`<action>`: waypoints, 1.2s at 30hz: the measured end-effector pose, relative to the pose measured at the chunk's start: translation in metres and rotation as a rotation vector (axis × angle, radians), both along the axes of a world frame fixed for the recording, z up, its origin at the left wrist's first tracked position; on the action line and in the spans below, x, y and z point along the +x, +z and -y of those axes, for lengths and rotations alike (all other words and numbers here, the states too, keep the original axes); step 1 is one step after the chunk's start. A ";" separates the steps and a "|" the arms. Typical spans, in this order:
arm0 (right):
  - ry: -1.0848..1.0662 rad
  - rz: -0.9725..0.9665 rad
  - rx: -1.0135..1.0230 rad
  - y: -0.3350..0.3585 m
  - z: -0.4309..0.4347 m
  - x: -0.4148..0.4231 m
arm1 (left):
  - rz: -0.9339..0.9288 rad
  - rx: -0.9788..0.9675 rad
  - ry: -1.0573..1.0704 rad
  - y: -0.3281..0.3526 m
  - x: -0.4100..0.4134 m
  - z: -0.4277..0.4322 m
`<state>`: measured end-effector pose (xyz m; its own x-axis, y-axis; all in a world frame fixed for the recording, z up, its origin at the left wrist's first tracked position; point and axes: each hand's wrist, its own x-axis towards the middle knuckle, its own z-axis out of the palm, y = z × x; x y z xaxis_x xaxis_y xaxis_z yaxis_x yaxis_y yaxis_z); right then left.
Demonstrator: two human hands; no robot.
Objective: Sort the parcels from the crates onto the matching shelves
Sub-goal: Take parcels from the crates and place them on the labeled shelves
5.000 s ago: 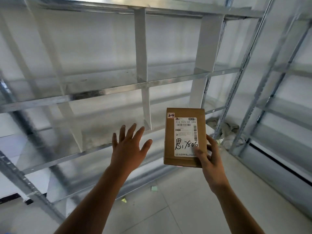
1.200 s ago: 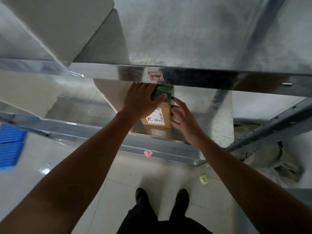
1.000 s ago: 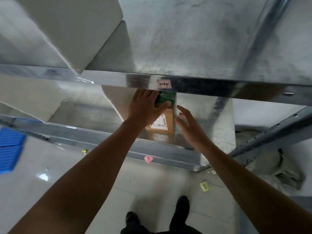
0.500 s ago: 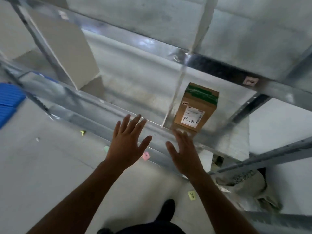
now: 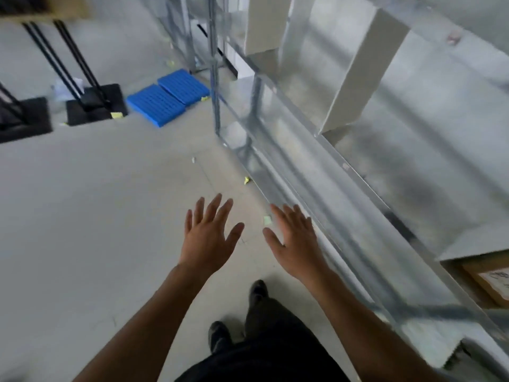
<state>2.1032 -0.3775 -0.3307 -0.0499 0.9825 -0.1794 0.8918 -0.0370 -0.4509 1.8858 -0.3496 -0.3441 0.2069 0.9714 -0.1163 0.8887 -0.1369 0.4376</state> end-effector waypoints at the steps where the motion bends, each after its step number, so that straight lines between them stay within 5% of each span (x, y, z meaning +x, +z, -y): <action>1: 0.047 -0.009 -0.014 -0.002 -0.013 -0.016 | 0.007 -0.012 0.061 -0.005 -0.020 -0.007; 13: 0.456 -0.059 -0.139 -0.036 -0.230 -0.225 | -0.061 -0.084 0.533 -0.017 -0.225 -0.115; 26: 0.873 -0.054 -0.043 -0.011 -0.417 -0.472 | -0.079 0.011 0.959 0.010 -0.430 -0.228; 36: 0.996 0.133 0.021 -0.010 -0.519 -0.689 | -0.175 -0.062 0.800 -0.002 -0.646 -0.300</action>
<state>1.4146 0.1420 -0.3407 -0.8314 0.5073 -0.2267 0.5557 0.7598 -0.3375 1.2394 -0.0499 -0.3459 -0.5718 0.8081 -0.1415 0.7632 0.5872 0.2698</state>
